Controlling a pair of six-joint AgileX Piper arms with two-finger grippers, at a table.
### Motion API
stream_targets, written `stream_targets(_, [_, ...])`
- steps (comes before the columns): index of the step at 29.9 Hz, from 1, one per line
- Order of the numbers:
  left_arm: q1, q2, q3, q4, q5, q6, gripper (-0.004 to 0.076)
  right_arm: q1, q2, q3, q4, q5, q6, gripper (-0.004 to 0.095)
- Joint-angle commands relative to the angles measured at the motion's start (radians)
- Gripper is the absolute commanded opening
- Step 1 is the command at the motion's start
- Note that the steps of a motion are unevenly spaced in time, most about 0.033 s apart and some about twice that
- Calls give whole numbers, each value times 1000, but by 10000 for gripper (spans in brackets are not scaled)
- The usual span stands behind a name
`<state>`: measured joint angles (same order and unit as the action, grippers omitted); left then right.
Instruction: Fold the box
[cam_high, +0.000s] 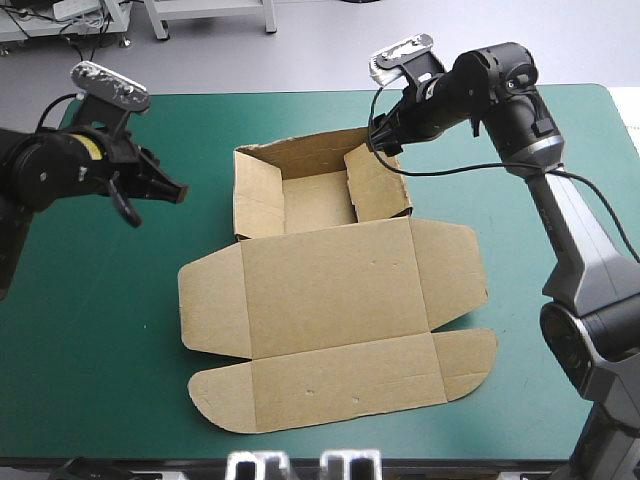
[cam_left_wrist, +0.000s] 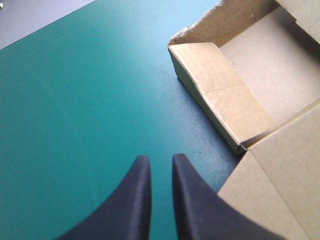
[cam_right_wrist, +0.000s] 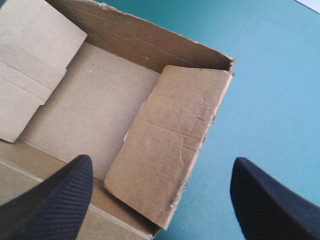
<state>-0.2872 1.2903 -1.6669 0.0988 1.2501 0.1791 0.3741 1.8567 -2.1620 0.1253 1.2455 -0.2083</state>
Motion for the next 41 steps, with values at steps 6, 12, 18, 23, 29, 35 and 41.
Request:
stream_targets(6, [0, -278, 278, -37, 44, 24, -3, 1, -13, -27, -8, 11, -9, 680])
stream_targets(12, [0, -465, 546, -18, 44, -40, -3, 1, 55, -27, -18, 11, -13, 679])
stream_targets(18, [0, -585, 671, -20, 44, -89, -3, -34, 153, -27, -7, 11, -4, 679])
stream_targets(23, [0, -652, 681, -23, 44, -100, -3, -67, 221, -27, 80, 11, 6, 678])
stream_targets(29, [0, -670, 681, -18, 44, -100, -3, -68, 289, -27, 131, 11, 5, 672])
stream_targets(35, [0, -670, 681, 11, 44, -100, -4, -68, 331, -29, 145, 11, -3, 432])
stream_targets(41, [0, -670, 681, 11, 44, -100, -4, -68, 333, -33, 125, -1, -86, -1])
